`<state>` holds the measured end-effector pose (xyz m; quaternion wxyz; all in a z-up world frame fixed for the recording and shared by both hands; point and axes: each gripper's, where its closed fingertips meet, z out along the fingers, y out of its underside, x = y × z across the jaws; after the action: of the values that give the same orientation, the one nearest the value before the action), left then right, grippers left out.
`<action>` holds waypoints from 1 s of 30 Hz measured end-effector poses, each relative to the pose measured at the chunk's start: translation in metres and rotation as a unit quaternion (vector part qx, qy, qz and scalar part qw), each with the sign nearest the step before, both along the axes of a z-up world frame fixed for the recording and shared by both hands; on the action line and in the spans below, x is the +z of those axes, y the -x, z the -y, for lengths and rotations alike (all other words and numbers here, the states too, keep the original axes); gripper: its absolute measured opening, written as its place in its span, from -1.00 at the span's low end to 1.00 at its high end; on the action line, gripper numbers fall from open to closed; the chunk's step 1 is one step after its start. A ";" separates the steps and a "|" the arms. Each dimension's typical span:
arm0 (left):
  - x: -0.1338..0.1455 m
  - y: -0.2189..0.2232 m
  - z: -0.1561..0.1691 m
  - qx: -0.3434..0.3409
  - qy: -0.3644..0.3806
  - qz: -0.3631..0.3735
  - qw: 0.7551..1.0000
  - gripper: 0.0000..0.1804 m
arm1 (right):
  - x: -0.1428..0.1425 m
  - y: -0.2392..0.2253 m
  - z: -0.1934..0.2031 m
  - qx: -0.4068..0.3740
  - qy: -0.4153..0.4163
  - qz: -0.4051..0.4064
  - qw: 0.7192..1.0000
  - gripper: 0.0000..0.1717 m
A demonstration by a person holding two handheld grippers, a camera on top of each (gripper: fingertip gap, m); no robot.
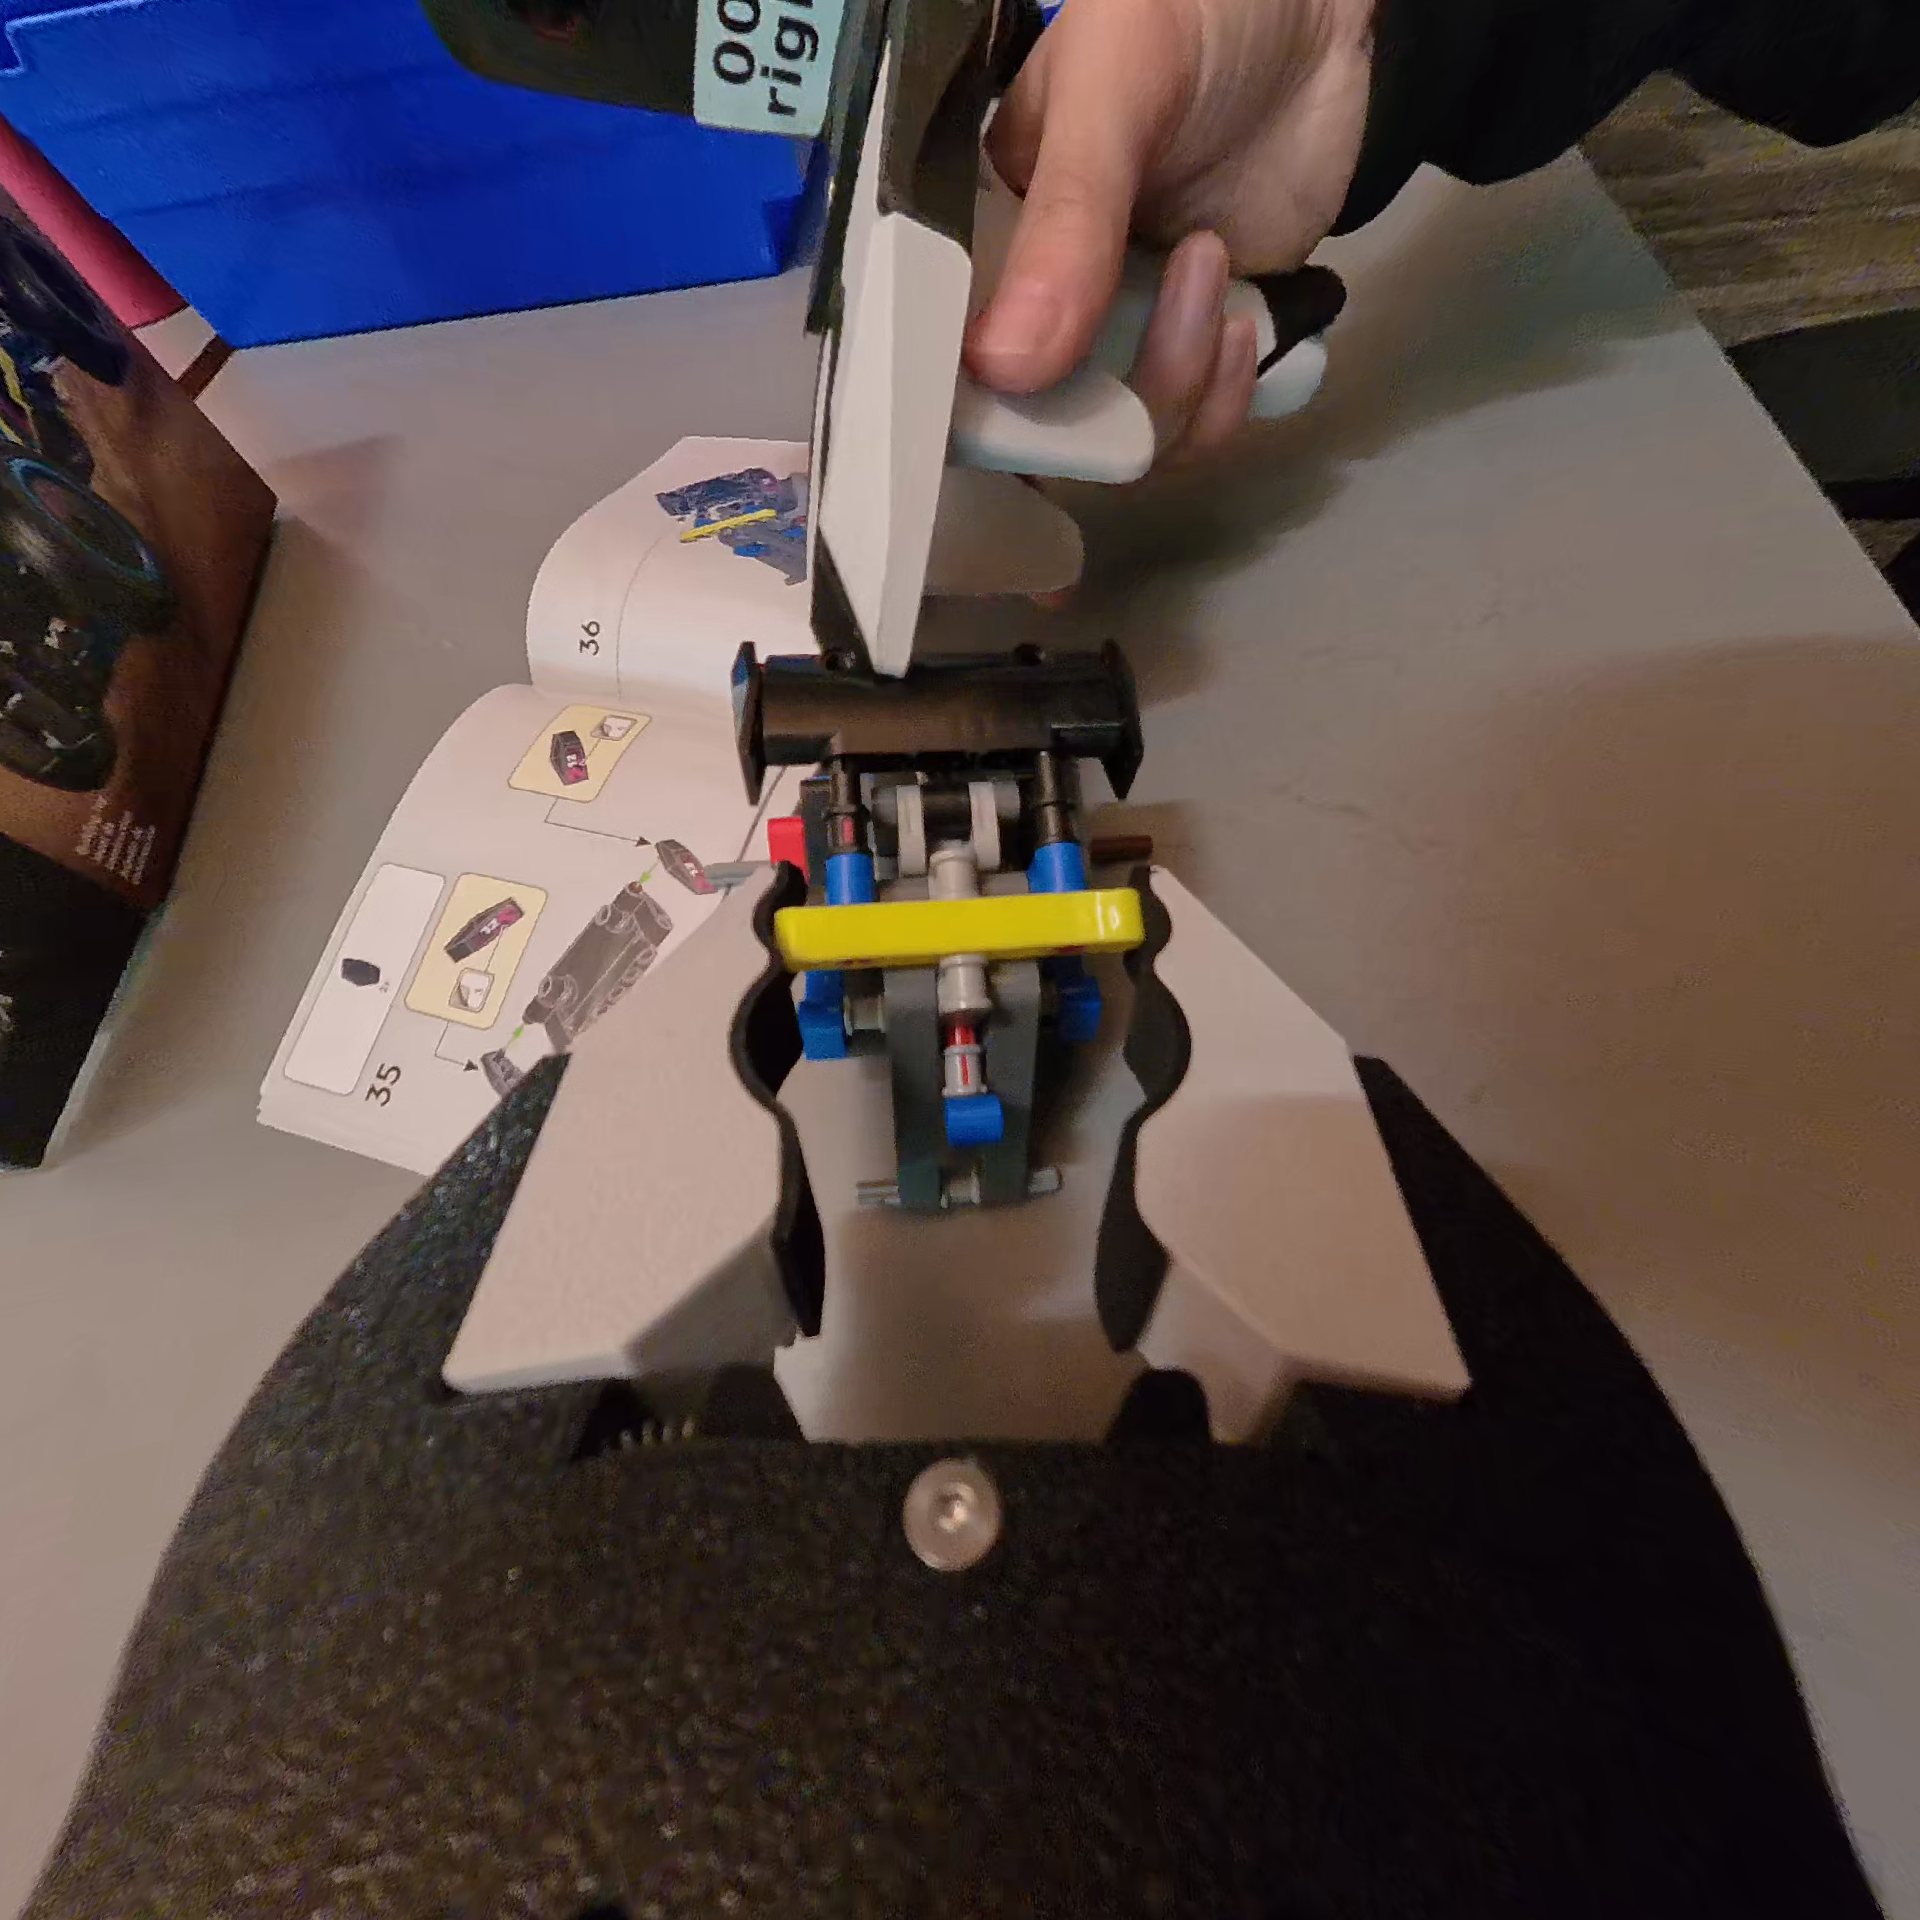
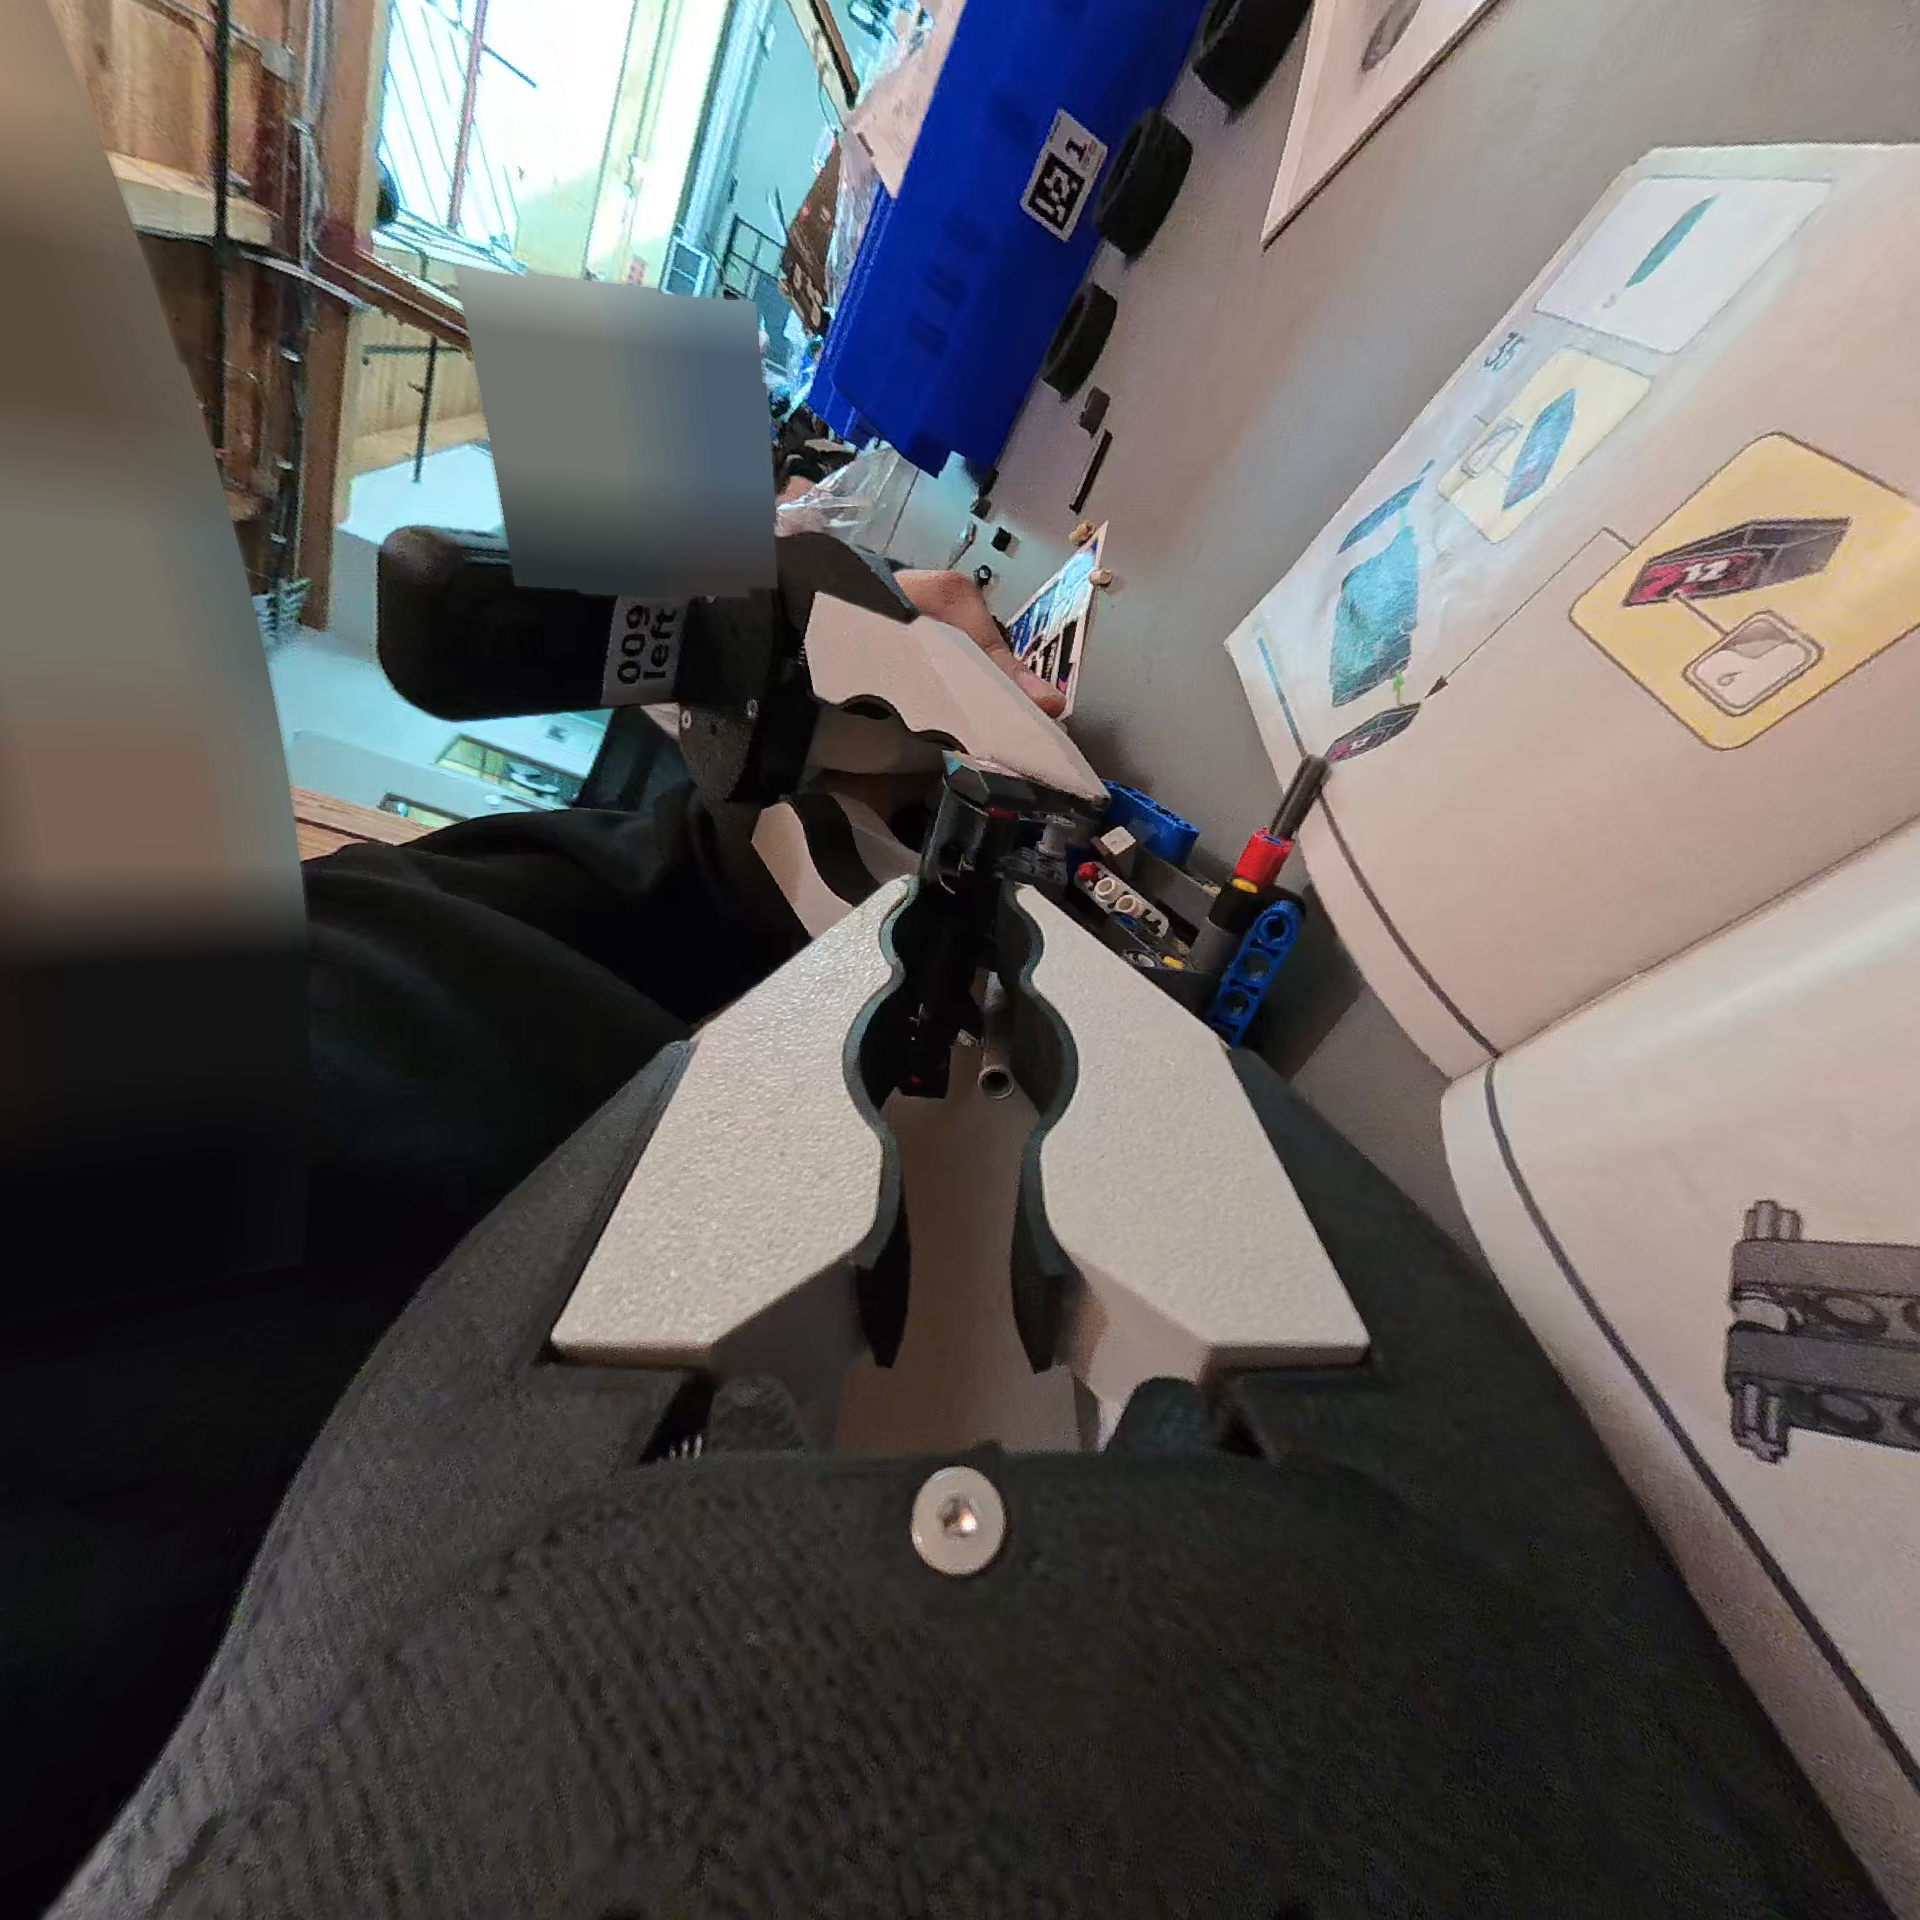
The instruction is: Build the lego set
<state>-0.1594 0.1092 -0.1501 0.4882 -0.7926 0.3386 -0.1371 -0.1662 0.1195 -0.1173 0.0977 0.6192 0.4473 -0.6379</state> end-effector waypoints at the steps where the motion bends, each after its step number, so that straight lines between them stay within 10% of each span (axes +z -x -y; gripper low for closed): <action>1: 0.000 0.001 -0.001 0.004 0.001 -0.001 1.000 -0.33 | -0.001 0.001 -0.001 -0.003 -0.004 0.004 1.000 -0.88; 30: 0.001 0.000 0.002 -0.007 -0.001 0.000 1.000 -0.33 | 0.003 0.008 0.005 0.010 -0.023 -0.004 1.000 -0.85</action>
<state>-0.1598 0.1071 -0.1493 0.4877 -0.7900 0.3440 -0.1403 -0.1739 0.1149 -0.1144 0.0885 0.6142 0.4685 -0.6288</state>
